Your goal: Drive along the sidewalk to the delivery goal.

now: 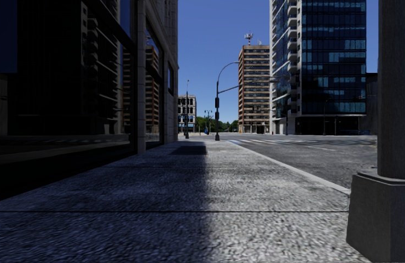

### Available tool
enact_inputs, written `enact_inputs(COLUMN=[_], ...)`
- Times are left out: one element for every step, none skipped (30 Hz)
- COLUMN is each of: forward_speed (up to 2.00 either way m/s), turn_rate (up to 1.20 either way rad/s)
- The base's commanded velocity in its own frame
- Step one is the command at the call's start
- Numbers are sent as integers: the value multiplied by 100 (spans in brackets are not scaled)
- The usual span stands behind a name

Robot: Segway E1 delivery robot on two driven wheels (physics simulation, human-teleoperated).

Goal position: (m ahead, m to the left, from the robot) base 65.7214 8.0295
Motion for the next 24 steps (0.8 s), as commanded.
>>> enact_inputs(forward_speed=[200,200,200,200,200,200,200,200,200,200,200,200,200,200,200,200,200,200,200,200,200,200,200,200], turn_rate=[0,0,0,0,0,0,0,0,0,0,0,0,0,0,0,0,0,0,0,0,0,0,0,0])
